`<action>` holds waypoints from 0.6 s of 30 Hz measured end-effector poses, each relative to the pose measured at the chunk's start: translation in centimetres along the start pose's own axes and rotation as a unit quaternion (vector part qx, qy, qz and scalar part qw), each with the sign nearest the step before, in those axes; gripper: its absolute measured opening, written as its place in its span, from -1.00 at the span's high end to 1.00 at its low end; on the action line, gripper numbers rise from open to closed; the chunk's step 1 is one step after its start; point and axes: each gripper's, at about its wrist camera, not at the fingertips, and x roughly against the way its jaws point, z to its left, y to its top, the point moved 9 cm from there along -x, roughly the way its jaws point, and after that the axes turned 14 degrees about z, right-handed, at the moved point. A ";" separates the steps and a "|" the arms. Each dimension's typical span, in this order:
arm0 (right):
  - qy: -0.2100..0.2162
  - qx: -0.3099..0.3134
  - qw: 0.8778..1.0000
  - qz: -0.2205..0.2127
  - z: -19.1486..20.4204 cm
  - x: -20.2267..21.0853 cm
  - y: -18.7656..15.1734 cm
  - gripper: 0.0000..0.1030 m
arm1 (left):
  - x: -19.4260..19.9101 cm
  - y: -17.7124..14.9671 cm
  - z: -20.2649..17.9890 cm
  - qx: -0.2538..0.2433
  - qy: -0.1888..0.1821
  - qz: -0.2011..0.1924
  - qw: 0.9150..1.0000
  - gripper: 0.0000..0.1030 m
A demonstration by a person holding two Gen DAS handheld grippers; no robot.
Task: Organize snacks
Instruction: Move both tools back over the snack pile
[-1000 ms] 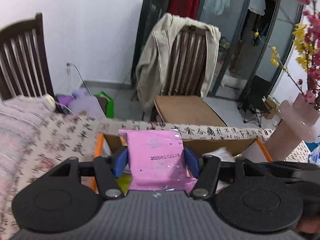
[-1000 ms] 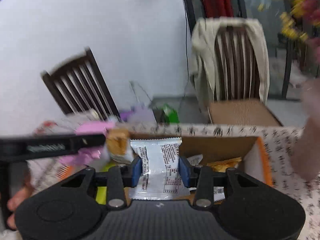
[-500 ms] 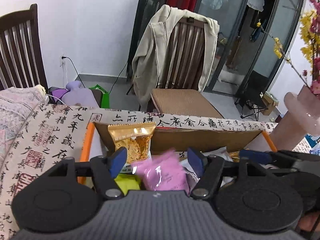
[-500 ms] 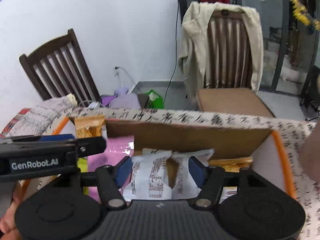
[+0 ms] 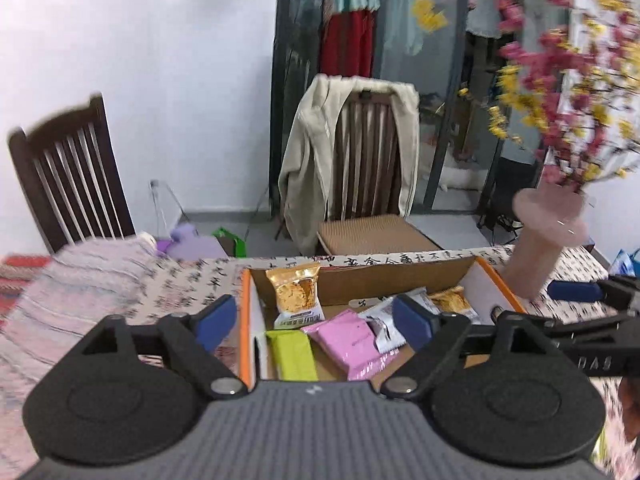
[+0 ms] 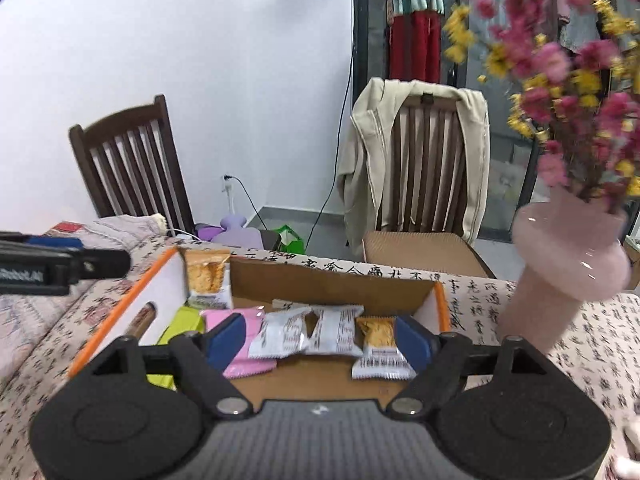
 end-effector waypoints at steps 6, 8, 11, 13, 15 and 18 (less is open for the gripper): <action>0.019 -0.004 1.000 -0.024 0.7 6.3 -4.8 -0.72 | 7.9 -6.4 -1.9 -0.027 -0.019 -0.044 0.999 -0.96; 0.019 -0.004 0.999 -0.036 0.9 8.6 -6.7 -0.75 | 10.2 -8.8 -2.2 -0.028 -0.028 -0.053 0.998 -0.99; 0.025 -0.005 0.998 -0.053 1.4 11.7 -9.8 -0.89 | 13.6 -12.5 -1.9 -0.016 -0.033 -0.068 0.997 -1.00; 0.032 -0.001 0.998 -0.063 2.0 13.8 -12.4 -0.91 | 15.6 -15.1 -1.6 -0.002 -0.024 -0.076 0.997 -1.00; 0.038 0.014 0.996 -0.077 2.9 15.9 -15.1 -0.95 | 17.3 -17.6 -1.4 0.008 -0.010 -0.083 0.996 -1.00; 0.037 0.034 0.994 -0.101 4.1 18.5 -19.1 -1.00 | 18.8 -21.6 -1.2 0.033 0.017 -0.088 0.995 -1.00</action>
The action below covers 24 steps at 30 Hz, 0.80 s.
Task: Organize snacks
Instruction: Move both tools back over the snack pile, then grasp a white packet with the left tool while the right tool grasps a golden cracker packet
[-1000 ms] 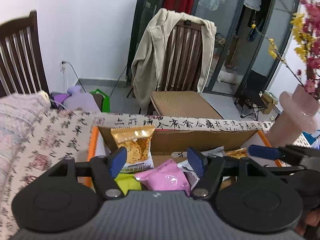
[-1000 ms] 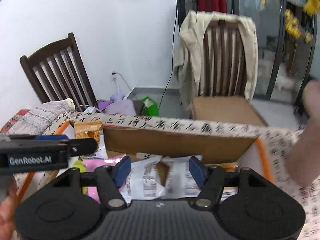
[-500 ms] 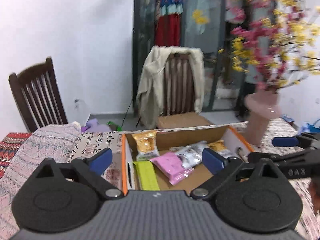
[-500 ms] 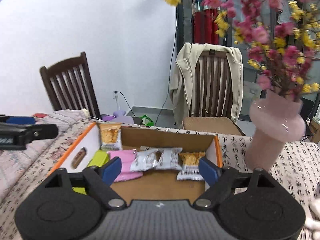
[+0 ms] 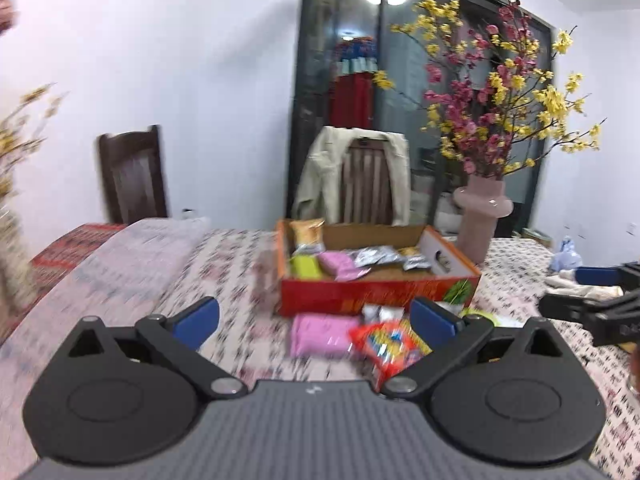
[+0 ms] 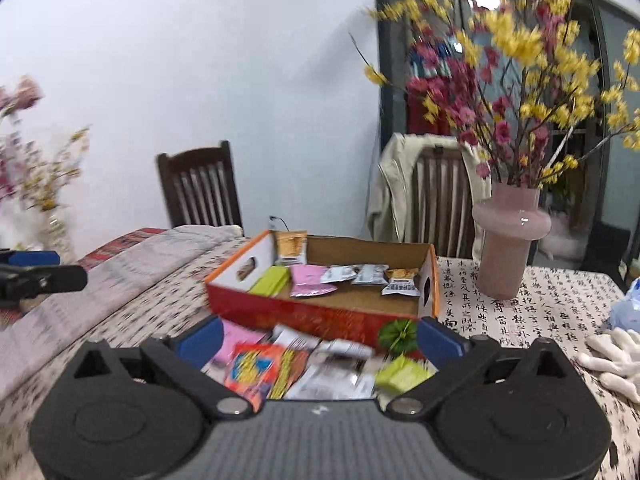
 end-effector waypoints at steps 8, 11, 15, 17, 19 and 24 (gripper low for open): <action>-0.037 0.037 0.998 -0.020 3.5 5.2 -9.9 -1.00 | 2.5 -9.3 0.9 0.044 0.046 0.039 0.997 -1.00; -0.019 0.028 0.999 -0.006 4.6 5.6 -13.7 -1.00 | 2.8 -12.6 0.7 0.038 0.048 0.072 0.995 -1.00; 0.003 0.024 0.999 0.025 5.6 5.5 -18.3 -1.00 | 2.9 -14.7 0.3 0.033 0.049 0.087 0.994 -1.00; 0.008 0.019 0.999 0.035 5.8 5.5 -19.7 -1.00 | 2.8 -14.8 0.1 0.031 0.052 0.088 0.994 -1.00; 0.009 0.015 0.999 0.042 5.6 5.3 -20.4 -1.00 | 2.5 -14.5 -0.2 0.029 0.047 0.089 0.995 -1.00; 0.003 0.001 0.999 0.042 4.5 4.9 -20.0 -1.00 | 1.5 -14.4 -1.0 0.021 0.043 0.096 0.994 -1.00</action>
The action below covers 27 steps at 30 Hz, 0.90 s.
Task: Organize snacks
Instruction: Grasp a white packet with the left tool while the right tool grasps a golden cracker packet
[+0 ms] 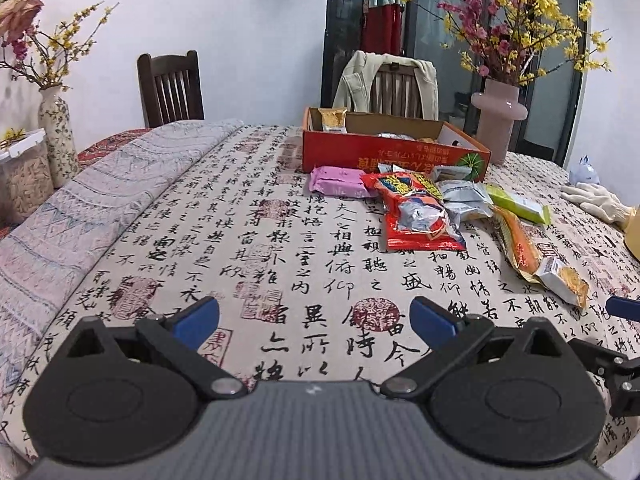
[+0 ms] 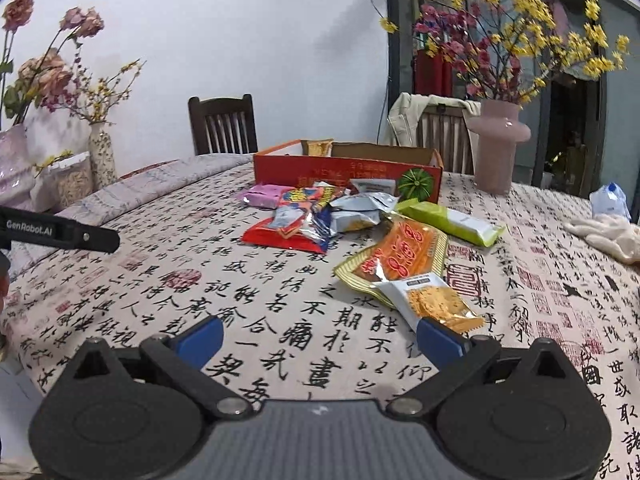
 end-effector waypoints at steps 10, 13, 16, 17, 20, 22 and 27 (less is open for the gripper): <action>-0.023 0.004 1.000 0.017 -3.4 -1.6 1.6 -0.70 | -3.2 2.1 -1.2 -0.007 -0.014 0.019 1.000 -1.00; -0.031 -0.008 0.999 0.029 -5.4 -2.5 2.4 -0.51 | -4.2 3.0 -2.2 -0.012 -0.025 0.022 0.999 -1.00; -0.028 -0.009 0.999 0.046 -6.8 -4.0 2.9 -0.44 | -5.2 4.0 -3.8 -0.028 -0.037 0.024 0.999 -1.00; -0.027 -0.009 0.998 0.051 -7.1 -4.4 3.0 -0.42 | -5.6 4.4 -4.6 -0.037 -0.041 0.025 0.998 -1.00; -0.018 -0.009 0.998 0.064 -8.0 -5.9 3.3 -0.37 | -6.7 5.3 -7.1 -0.061 -0.059 0.027 0.996 -1.00; -0.015 -0.010 0.997 0.070 -8.5 -6.5 3.5 -0.36 | -7.4 6.2 -8.8 -0.071 -0.079 0.029 0.994 -0.96; 0.006 -0.009 0.996 0.084 -9.3 -8.1 4.0 -0.28 | -9.9 8.8 -13.4 -0.108 -0.103 0.037 0.988 -0.36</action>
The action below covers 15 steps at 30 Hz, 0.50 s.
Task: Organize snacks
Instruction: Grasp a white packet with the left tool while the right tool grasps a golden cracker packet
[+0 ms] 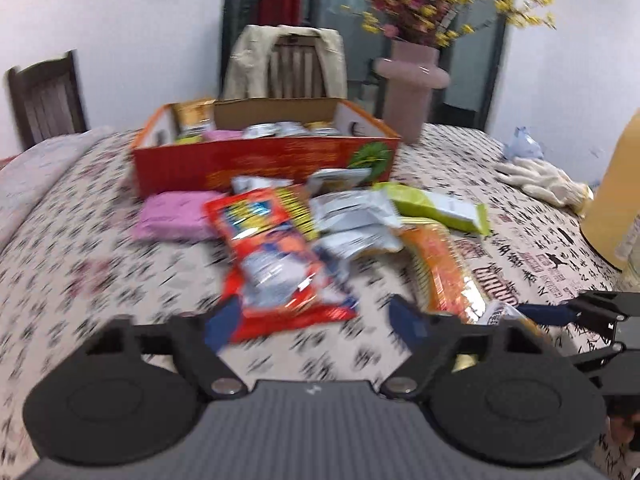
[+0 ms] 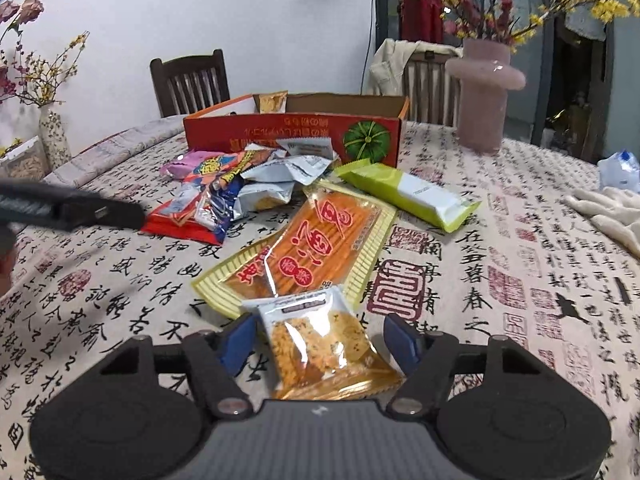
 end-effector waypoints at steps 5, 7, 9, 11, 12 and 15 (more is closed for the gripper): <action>-0.006 -0.014 1.000 -0.008 -1.1 -0.1 0.5 0.21 | -3.4 2.4 -2.2 -0.042 0.005 0.008 0.999 -0.23; -0.014 -0.025 0.999 -0.016 -1.8 0.2 0.6 0.22 | -4.7 3.0 -2.8 -0.060 0.016 0.008 0.998 -0.18; -0.013 -0.037 0.999 -0.023 -2.5 0.5 0.8 0.22 | -5.7 3.7 -3.2 -0.082 0.041 0.001 0.996 -0.18; -0.013 -0.045 0.999 -0.028 -3.0 0.7 1.0 0.21 | -6.5 4.1 -3.2 -0.091 0.052 0.001 0.995 -0.19; -0.013 -0.046 0.998 -0.030 -3.2 0.7 1.0 0.21 | -7.0 4.3 -3.3 -0.092 0.054 0.005 0.994 -0.19; -0.011 -0.050 0.998 -0.033 -3.5 0.7 1.2 0.21 | -7.6 4.7 -3.7 -0.115 0.068 -0.003 0.991 0.17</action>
